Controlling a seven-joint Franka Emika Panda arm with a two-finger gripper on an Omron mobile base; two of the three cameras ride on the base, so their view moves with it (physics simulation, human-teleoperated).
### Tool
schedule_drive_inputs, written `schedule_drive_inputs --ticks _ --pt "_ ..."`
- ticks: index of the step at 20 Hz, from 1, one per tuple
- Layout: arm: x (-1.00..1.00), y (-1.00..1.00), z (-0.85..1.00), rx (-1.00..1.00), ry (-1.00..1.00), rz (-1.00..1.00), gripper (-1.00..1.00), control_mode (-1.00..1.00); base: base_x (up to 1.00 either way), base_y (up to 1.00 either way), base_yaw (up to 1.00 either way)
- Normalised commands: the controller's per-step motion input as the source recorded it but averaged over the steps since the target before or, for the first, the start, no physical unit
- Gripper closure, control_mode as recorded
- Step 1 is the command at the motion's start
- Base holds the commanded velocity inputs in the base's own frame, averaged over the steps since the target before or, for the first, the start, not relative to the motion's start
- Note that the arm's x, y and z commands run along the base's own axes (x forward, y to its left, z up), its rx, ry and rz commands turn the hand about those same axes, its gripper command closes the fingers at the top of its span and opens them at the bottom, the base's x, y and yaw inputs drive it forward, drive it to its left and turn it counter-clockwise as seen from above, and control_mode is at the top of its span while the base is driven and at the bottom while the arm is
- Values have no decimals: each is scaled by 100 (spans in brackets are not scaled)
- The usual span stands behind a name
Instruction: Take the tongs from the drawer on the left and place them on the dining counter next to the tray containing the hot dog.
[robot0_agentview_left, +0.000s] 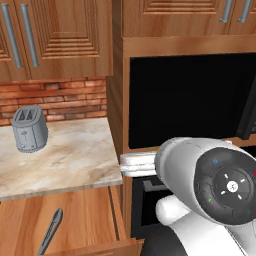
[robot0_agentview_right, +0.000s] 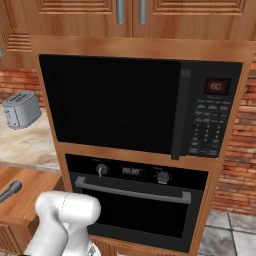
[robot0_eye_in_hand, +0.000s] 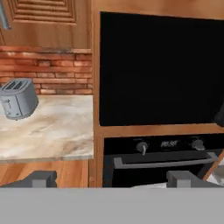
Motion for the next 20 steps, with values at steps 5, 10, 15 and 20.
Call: schedule_drive_inputs --ticks 5,10,15,20 --pt "53 0 27 0 67 14 -100 -100 0 0 0" --pt "57 0 27 0 69 19 -100 -100 0 0 0" --pt "60 0 -7 0 58 14 -100 -100 0 0 0" --pt "62 0 -49 0 39 5 -100 -100 0 0 0"
